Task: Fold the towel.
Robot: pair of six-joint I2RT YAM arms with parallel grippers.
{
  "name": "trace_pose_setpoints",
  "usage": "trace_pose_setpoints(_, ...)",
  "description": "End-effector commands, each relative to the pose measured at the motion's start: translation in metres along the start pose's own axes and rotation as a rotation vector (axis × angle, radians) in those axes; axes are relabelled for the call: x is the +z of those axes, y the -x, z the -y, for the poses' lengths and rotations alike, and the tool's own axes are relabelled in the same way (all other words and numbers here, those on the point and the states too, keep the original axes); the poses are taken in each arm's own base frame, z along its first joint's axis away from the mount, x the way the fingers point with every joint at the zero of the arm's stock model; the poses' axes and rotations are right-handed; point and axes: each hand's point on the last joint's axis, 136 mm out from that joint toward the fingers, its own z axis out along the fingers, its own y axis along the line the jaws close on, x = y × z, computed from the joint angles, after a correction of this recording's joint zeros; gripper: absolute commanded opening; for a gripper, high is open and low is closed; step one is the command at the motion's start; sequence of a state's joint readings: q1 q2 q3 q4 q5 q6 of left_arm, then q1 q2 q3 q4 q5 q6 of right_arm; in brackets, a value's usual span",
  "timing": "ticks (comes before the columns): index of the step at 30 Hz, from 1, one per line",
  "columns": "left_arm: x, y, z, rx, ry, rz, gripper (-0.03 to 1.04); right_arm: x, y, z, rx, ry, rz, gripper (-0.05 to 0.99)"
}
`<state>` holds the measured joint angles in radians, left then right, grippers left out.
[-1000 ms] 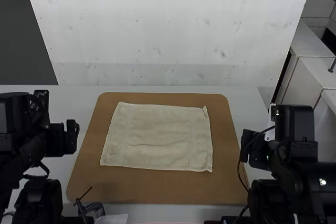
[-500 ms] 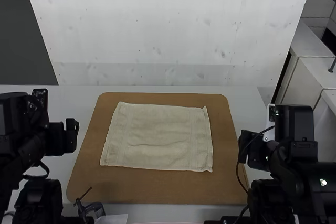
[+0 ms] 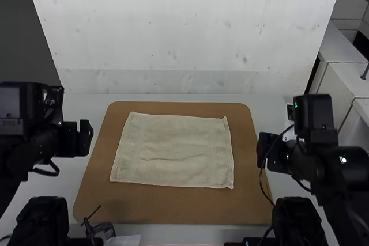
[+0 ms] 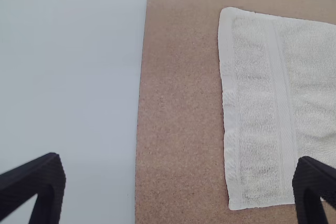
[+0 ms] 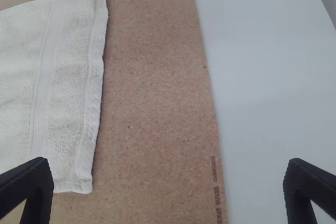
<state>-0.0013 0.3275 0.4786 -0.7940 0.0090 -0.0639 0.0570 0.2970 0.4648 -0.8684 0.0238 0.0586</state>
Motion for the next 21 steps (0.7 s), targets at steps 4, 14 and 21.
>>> trace_pose_setpoints(4, 0.025, 0.028, 0.013, 0.051, -0.058, -0.112, 0.97, 0.027, 0.026, -0.013, 0.013, 0.025, -0.125, 0.96)
trace_pose_setpoints(14, 0.087, 0.062, 0.003, 0.047, -0.015, -0.203, 0.96, 0.112, 0.061, -0.041, -0.007, 0.039, -0.294, 0.94)
trace_pose_setpoints(21, 0.121, 0.065, 0.003, 0.043, -0.014, -0.230, 0.96, 0.174, 0.066, -0.075, -0.047, 0.054, -0.441, 0.90)
